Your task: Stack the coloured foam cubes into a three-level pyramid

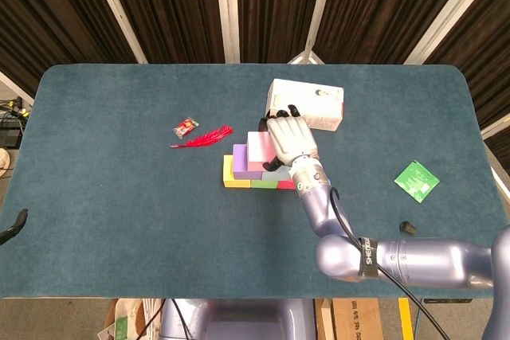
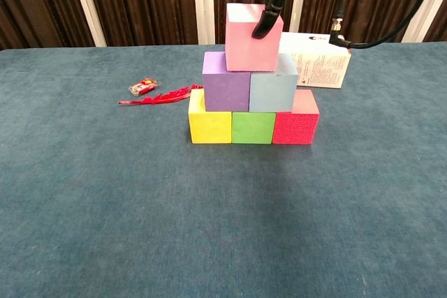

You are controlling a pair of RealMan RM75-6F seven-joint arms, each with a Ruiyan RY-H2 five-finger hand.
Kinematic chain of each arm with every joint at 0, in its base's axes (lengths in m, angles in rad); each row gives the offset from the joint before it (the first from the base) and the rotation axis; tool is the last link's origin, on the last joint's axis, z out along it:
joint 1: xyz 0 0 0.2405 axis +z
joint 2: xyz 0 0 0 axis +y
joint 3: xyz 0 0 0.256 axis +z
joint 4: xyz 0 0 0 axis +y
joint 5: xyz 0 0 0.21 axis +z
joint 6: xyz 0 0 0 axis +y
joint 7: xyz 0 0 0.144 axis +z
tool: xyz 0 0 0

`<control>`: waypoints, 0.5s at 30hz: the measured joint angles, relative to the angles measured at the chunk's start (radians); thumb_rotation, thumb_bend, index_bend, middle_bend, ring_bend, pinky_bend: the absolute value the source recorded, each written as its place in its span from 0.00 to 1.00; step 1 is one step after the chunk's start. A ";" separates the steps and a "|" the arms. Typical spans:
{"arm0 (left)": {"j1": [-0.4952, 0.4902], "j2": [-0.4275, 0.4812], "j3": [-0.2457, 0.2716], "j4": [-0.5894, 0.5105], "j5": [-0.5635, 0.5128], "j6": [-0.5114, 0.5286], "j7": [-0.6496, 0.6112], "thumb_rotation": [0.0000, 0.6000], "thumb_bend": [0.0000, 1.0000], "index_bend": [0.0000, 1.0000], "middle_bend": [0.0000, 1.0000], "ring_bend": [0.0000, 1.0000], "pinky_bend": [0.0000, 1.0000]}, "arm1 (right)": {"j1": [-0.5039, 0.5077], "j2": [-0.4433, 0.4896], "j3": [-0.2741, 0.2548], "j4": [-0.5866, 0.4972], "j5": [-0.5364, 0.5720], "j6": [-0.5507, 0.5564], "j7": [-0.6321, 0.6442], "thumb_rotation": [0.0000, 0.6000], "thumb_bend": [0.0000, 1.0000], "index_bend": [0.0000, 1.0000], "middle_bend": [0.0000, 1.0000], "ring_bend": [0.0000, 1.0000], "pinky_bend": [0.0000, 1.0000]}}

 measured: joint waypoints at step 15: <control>0.000 -0.001 -0.001 -0.001 -0.003 0.000 0.004 1.00 0.31 0.01 0.00 0.00 0.00 | 0.001 0.000 -0.003 0.000 0.008 -0.004 -0.007 1.00 0.21 0.33 0.29 0.13 0.00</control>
